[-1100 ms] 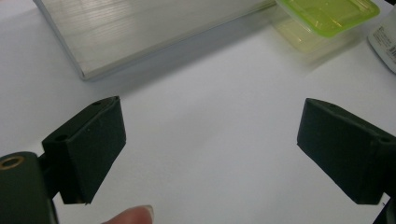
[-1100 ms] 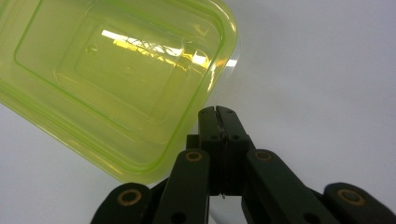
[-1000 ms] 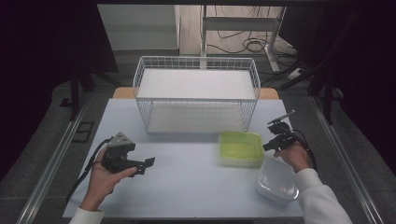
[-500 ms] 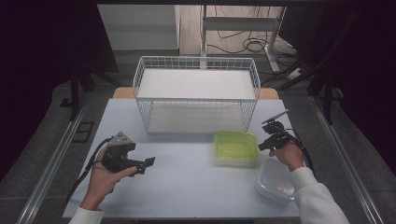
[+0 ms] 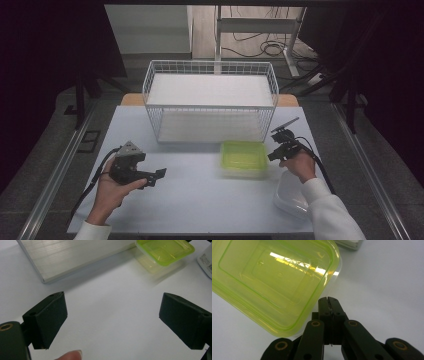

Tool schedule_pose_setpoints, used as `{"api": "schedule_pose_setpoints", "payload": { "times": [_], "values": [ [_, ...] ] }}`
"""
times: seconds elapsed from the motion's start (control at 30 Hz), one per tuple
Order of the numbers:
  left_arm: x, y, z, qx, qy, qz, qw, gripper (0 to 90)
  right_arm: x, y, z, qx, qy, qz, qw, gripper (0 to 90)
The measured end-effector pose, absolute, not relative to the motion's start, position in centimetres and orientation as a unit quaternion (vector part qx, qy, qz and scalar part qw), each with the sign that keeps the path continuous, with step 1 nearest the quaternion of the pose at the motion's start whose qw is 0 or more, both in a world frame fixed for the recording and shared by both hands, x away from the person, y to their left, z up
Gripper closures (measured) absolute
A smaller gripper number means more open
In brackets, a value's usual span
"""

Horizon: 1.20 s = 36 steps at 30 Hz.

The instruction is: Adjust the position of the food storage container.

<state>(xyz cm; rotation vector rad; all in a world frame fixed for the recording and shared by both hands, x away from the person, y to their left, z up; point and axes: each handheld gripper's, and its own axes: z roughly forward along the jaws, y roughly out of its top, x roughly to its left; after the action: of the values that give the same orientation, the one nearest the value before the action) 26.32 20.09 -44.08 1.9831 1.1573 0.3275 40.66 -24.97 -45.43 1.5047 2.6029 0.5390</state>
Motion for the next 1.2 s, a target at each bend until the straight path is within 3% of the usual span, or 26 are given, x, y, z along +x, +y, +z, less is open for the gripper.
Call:
{"api": "schedule_pose_setpoints", "payload": {
  "times": [0.9, 1.2],
  "values": [
    [26.5, 20.0, -44.2, 0.785, 0.457, 0.131, 0.396, 7.4, 41.0, -21.0, -46.9, 0.461, 0.869, 0.179, 0.019, 89.3],
    [26.4, 20.1, -44.1, 0.785, 0.457, 0.131, 0.398, 7.5, 41.8, -20.1, -46.3, 0.464, 0.867, 0.182, 0.03, 89.3]
  ]
}}
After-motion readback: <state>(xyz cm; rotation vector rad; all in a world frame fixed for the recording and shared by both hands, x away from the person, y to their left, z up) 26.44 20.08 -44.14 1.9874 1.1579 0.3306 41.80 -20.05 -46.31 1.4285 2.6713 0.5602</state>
